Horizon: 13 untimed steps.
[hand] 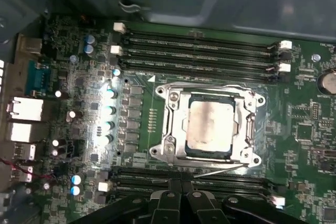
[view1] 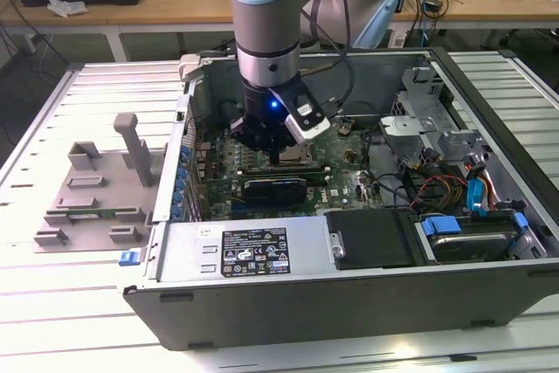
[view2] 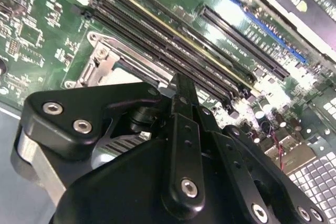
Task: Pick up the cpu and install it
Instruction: 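Install the second cpu locking lever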
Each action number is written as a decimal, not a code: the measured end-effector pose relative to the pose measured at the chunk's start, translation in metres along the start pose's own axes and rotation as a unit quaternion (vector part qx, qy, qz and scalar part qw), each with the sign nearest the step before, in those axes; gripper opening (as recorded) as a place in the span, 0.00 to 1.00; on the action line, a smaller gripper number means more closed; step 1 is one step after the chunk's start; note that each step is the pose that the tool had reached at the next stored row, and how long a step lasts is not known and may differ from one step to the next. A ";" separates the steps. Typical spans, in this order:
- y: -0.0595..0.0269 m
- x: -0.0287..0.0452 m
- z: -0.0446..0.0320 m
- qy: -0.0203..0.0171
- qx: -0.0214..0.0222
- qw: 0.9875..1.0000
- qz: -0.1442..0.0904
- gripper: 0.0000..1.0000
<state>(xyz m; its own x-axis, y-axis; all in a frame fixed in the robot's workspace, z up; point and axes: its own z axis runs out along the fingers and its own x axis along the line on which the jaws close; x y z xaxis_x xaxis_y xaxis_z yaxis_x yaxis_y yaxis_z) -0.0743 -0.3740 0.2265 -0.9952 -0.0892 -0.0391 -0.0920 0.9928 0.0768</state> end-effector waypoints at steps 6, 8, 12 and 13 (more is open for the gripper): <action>-0.0077 0.0087 0.0016 -0.002 -0.023 1.000 0.001 0.11; -0.0116 0.0091 0.0023 -0.003 -0.024 1.000 0.001 0.11; -0.0157 0.0096 0.0060 -0.004 -0.039 0.999 0.001 0.11; -0.0158 0.0096 0.0064 -0.004 -0.043 0.999 0.001 0.11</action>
<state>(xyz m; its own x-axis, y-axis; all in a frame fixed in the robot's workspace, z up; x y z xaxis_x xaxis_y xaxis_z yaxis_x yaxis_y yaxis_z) -0.0822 -0.3901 0.2185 -0.9952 -0.0854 -0.0474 -0.0920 0.9823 0.1631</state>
